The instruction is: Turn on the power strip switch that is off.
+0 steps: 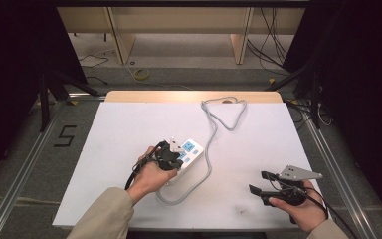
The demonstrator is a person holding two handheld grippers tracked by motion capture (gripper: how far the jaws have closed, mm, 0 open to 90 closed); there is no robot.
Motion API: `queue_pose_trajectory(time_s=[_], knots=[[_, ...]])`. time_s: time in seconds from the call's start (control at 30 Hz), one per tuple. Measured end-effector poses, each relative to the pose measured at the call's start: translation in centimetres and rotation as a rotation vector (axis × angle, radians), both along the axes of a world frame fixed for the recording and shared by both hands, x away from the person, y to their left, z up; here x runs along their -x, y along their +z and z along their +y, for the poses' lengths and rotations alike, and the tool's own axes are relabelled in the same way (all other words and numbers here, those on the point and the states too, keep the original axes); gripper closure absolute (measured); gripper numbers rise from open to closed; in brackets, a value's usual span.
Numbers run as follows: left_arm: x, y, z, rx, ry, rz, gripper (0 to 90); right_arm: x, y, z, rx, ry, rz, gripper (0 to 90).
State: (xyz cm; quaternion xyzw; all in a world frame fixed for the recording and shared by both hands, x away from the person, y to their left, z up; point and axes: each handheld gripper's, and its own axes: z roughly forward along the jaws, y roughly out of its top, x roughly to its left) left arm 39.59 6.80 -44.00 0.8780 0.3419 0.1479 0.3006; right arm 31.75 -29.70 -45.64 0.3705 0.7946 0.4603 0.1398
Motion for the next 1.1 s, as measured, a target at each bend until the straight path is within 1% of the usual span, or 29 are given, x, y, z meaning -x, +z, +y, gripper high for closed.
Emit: queue_pose_trajectory(time_s=[0.3, 0.43, 0.67, 0.8, 0.97, 1.1], knots=[[-0.24, -0.45, -0.26, -0.02, -0.001, 0.015, 89.9, 0.01, 0.0, 0.0, 0.0, 0.002, 0.0, 28.6], [-0.24, -0.67, -0.35, -0.022, 0.001, 0.019, 89.9, 0.01, 0.0, 0.0, -0.001, 0.003, 0.0, 28.6], [-0.22, -0.65, -0.37, -0.028, 0.002, 0.02, 89.9, 0.02, 0.0, 0.03, 0.0, 0.004, -0.001, 28.6], [-0.23, -0.68, -0.45, -0.039, 0.002, 0.016, 89.9, 0.02, 0.0, 0.05, 0.001, 0.005, -0.002, 28.6], [-0.35, -0.66, -0.5, -0.042, 0.004, 0.029, 89.9, 0.05, 0.0, 0.1, 0.001, 0.006, -0.001, 28.6], [-0.46, -0.72, -0.54, -0.039, -0.001, 0.031, 90.0, 0.05, 0.0, 0.08, 0.001, 0.006, -0.001, 28.6]])
